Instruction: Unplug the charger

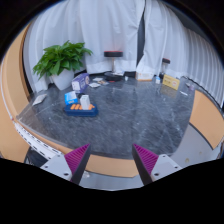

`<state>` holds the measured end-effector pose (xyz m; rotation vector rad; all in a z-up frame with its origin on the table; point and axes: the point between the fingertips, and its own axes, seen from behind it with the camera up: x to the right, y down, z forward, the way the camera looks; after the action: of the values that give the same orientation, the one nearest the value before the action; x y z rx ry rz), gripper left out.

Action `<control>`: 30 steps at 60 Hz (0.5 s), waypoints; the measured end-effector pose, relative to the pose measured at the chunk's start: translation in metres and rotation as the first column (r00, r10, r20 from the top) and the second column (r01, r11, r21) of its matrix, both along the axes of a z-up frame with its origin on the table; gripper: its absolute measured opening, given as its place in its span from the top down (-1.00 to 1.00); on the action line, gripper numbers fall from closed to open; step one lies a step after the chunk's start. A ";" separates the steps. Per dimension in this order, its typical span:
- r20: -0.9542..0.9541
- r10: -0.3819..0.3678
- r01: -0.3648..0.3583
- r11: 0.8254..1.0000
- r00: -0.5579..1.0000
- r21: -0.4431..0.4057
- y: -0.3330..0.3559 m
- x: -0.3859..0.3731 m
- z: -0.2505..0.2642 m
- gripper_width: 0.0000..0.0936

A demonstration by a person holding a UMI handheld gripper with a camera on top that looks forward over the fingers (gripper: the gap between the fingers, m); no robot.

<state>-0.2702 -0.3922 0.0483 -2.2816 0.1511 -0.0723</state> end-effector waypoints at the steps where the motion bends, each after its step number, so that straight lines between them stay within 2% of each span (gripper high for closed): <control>1: -0.008 0.006 -0.006 1.000 1.000 0.010 0.011 -0.010 -0.002 -0.81; 11: -0.038 0.043 -0.038 0.991 0.998 0.131 0.124 -0.082 -0.006 -0.81; 21: 0.013 -0.009 0.006 0.984 1.000 0.176 0.222 -0.090 -0.018 -0.70; 26: 0.026 -0.051 0.046 0.983 0.998 0.179 0.253 -0.082 -0.031 -0.40; 30: 0.060 -0.056 0.044 0.980 0.997 0.195 0.269 -0.079 -0.034 0.00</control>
<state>-0.3496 -0.1235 0.0145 -2.0789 0.1738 -0.1519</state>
